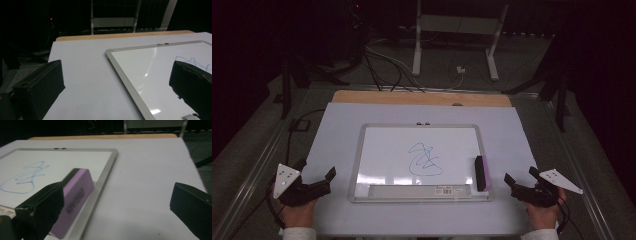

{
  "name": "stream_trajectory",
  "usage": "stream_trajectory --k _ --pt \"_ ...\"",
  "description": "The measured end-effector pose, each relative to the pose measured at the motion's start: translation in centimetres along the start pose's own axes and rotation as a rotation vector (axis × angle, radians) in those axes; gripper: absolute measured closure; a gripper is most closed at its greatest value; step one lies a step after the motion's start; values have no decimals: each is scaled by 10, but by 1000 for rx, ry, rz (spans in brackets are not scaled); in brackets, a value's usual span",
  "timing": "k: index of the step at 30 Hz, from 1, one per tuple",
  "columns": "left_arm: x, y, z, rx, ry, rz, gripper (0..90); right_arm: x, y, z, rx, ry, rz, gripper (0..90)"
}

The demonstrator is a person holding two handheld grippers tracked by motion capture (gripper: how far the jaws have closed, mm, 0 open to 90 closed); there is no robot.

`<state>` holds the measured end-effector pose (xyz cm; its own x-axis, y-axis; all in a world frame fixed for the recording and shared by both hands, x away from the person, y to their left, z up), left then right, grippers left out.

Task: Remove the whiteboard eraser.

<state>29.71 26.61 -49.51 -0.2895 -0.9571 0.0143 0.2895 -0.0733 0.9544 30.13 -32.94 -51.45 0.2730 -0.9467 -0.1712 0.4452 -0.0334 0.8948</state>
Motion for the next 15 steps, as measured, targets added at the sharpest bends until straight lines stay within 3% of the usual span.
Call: stream_trajectory --k 10,15 --pt "1 -4 -1 -19 10 -21 5 5 -2 -4 -27 58 -70 0" --pt "1 -4 1 -10 10 -16 6 0 1 -6 -47 56 -57 0"
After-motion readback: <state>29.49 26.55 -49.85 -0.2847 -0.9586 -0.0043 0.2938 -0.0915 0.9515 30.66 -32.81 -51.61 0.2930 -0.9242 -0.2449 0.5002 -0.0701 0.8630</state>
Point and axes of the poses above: each handheld gripper's, and its own axes: z roughly backward along the jaws, y roughly out of its top, x roughly to its right, the point moved 8 cm from there along -z, roughly forward along the jaws, and after that the axes turned 2 degrees about -z, right-handed, at the moved point
